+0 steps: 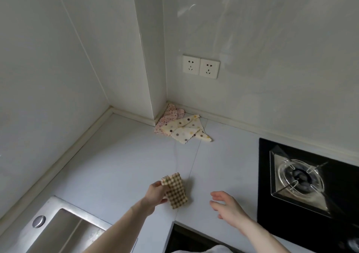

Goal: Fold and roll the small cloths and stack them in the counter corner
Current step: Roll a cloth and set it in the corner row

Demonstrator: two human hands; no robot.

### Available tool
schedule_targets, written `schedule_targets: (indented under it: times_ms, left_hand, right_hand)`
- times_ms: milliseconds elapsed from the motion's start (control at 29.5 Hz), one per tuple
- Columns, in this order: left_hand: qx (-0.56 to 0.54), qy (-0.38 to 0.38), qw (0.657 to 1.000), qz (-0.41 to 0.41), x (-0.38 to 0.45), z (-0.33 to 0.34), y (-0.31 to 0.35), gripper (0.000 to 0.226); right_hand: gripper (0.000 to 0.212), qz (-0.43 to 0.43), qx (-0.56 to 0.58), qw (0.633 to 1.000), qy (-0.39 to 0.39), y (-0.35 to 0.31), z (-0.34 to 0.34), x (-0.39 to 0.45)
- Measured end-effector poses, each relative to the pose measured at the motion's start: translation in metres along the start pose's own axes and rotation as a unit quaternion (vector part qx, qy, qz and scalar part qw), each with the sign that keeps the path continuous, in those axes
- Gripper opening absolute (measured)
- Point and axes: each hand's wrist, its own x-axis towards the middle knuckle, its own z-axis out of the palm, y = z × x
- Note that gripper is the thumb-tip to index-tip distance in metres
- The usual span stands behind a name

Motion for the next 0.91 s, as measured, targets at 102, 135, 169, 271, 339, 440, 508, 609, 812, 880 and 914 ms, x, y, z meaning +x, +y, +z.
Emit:
schedule_targets:
  times_ms: [102,135,169,271,339,440,508,609,812,880,914]
  left_hand:
    - [-0.013,-0.052,0.998,0.020,-0.014,0.007,0.007,0.030]
    - [-0.017,-0.066,0.997,0.022,-0.018,0.008,0.008,0.032]
    - [-0.028,-0.081,0.996,0.026,-0.021,0.011,0.009,0.034]
    - [-0.059,-0.111,0.992,0.026,-0.030,0.018,0.010,0.047]
    - [-0.074,-0.137,0.988,0.025,-0.038,0.024,0.011,0.057]
    - [-0.048,-0.183,0.982,0.029,-0.046,0.033,0.012,0.060]
    - [-0.014,-0.175,0.984,0.037,-0.046,0.037,0.013,0.057]
    - [0.040,-0.118,0.991,0.046,-0.038,0.040,0.012,0.045]
    - [0.248,-0.095,0.961,0.076,-0.026,0.058,0.001,0.030]
    - [0.268,-0.102,0.953,0.103,-0.029,0.069,0.001,0.031]
    - [0.270,-0.108,0.949,0.120,-0.029,0.074,0.002,0.030]
  right_hand:
    - [0.038,-0.007,0.023,1.000,-0.001,-0.005,0.006,0.003]
    - [0.044,-0.010,0.034,0.999,-0.009,-0.008,0.009,0.003]
    - [0.051,-0.010,0.046,0.999,-0.021,-0.011,0.012,0.004]
    - [0.070,-0.006,0.066,0.997,-0.044,-0.017,0.019,0.007]
    - [0.065,-0.004,0.083,0.995,-0.060,-0.020,0.022,0.008]
    - [0.041,-0.007,0.117,0.992,-0.053,-0.019,0.023,0.010]
    - [0.036,-0.014,0.102,0.994,-0.034,-0.014,0.021,0.013]
    - [0.031,-0.015,0.039,0.998,-0.041,-0.006,0.017,0.013]
    - [0.036,-0.022,-0.062,0.998,0.007,0.013,0.017,0.006]
    - [0.037,-0.019,-0.073,0.997,0.010,0.023,0.016,0.004]
    - [0.035,-0.016,-0.082,0.997,0.004,0.027,0.014,0.003]
